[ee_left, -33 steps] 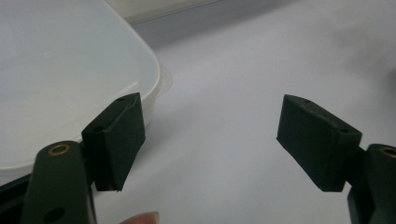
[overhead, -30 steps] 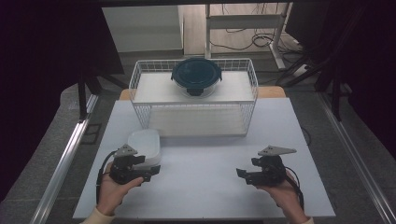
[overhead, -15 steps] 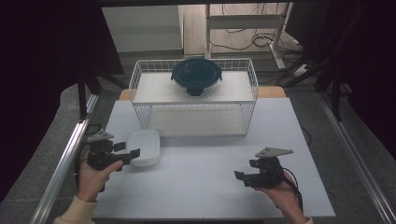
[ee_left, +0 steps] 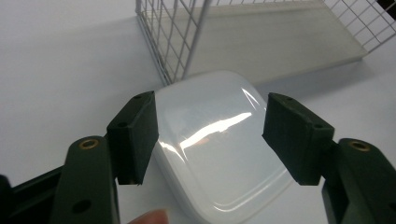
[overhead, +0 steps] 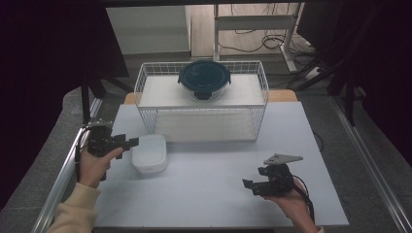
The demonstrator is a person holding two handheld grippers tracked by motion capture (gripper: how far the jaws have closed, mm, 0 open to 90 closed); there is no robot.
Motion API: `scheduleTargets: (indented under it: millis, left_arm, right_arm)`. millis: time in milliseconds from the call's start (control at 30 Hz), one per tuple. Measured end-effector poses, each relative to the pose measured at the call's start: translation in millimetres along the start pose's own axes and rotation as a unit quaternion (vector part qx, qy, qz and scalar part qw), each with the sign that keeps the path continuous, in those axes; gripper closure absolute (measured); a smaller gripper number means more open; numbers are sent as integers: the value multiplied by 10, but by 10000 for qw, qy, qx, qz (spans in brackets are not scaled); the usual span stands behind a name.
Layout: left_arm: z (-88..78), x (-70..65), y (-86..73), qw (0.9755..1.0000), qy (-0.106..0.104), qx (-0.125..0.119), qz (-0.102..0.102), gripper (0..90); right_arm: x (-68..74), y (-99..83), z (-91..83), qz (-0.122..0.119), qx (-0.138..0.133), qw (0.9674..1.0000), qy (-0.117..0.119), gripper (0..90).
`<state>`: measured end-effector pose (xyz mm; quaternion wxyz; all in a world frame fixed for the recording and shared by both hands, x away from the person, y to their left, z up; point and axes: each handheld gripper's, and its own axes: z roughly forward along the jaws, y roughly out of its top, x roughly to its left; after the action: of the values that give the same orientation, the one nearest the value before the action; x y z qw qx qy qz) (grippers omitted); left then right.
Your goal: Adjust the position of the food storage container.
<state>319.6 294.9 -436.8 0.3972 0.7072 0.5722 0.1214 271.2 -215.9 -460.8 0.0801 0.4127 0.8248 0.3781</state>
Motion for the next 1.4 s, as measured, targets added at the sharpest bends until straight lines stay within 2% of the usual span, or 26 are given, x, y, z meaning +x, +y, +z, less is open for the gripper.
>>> scheduleTargets:
  millis: [233, 400, 533, 667, 867, 1000, 1133, 1400]
  left_arm:
    - [133, 167, 101, 9997, 208, 60, -129, 465]
    - [294, 336, 134, 9987, 361, 73, -349, 609]
    - [396, 484, 138, 9978, 389, 148, -515, 724]
    - [477, 587, 118, 9977, 368, 253, -501, 819]
    - [607, 614, 98, 9977, 349, 457, -358, 897]
    - [696, 601, 80, 9967, 416, 657, -251, 900]
    - [754, 580, 55, 9967, 269, 754, -155, 900]
    - [776, 500, 48, 9964, -3, 843, -129, 900]
  right_arm:
    - [5, -11, 31, -21, 69, 10000, -7, 234]
    - [-2, -14, 35, -13, 75, 10000, -30, 234]
    - [-26, -16, 29, 29, 96, 9999, -40, 237]
    - [-42, -22, 36, 31, 107, 9999, -48, 238]
    - [-45, -23, 30, 23, 91, 9999, -92, 237]
    - [-44, -27, 40, 27, 106, 9999, -84, 237]
    - [-44, -26, 55, 25, 127, 9999, -103, 237]
    - [-45, -19, 44, 45, 86, 9999, -130, 237]
